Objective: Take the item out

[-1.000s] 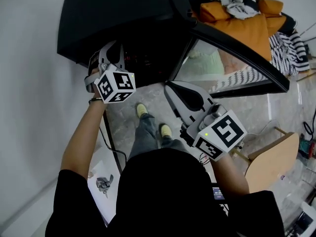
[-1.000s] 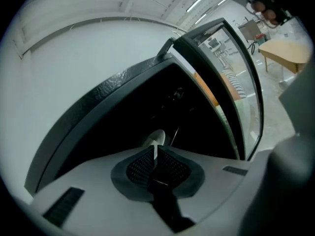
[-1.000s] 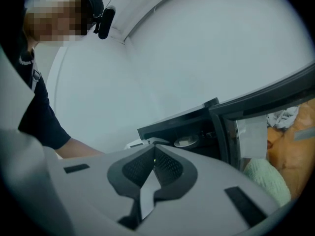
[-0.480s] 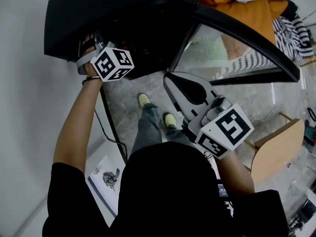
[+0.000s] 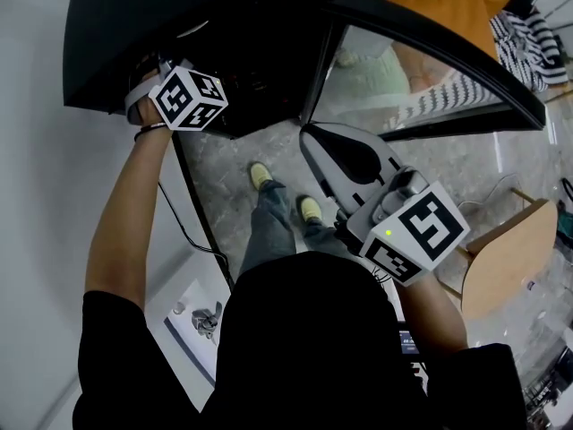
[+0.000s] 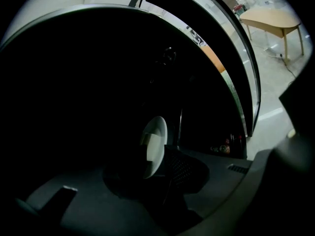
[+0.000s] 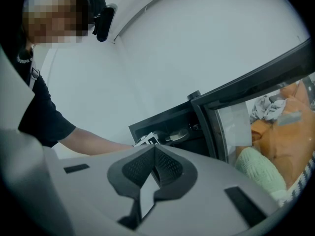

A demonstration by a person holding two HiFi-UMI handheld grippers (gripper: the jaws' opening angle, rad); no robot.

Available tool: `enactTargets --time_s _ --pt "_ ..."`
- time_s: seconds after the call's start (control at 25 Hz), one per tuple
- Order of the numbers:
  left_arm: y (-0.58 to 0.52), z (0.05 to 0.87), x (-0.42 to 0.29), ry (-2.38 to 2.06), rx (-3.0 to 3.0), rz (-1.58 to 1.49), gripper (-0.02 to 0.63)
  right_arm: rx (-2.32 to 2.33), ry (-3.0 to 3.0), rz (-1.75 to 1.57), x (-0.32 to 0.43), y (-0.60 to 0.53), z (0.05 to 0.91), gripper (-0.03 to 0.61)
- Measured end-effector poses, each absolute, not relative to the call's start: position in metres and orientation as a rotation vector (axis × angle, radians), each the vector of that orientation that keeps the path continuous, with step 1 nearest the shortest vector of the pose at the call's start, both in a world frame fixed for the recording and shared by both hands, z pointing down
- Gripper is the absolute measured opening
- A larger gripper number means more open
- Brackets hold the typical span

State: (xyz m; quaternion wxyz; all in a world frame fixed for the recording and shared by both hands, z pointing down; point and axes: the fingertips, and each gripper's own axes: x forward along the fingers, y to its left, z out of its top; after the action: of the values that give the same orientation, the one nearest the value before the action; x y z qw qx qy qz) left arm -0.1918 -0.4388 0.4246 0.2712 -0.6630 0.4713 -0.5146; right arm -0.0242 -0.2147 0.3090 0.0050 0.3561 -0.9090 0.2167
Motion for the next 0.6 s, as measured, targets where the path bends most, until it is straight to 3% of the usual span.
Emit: enactTargets --time_s 0.6 --pt "-0.442 0.427 -0.182 1.159 -1.848 -1.426 0.097 1.121 -2.851 0.684 -0.019 -0.216 0.306 0.008"
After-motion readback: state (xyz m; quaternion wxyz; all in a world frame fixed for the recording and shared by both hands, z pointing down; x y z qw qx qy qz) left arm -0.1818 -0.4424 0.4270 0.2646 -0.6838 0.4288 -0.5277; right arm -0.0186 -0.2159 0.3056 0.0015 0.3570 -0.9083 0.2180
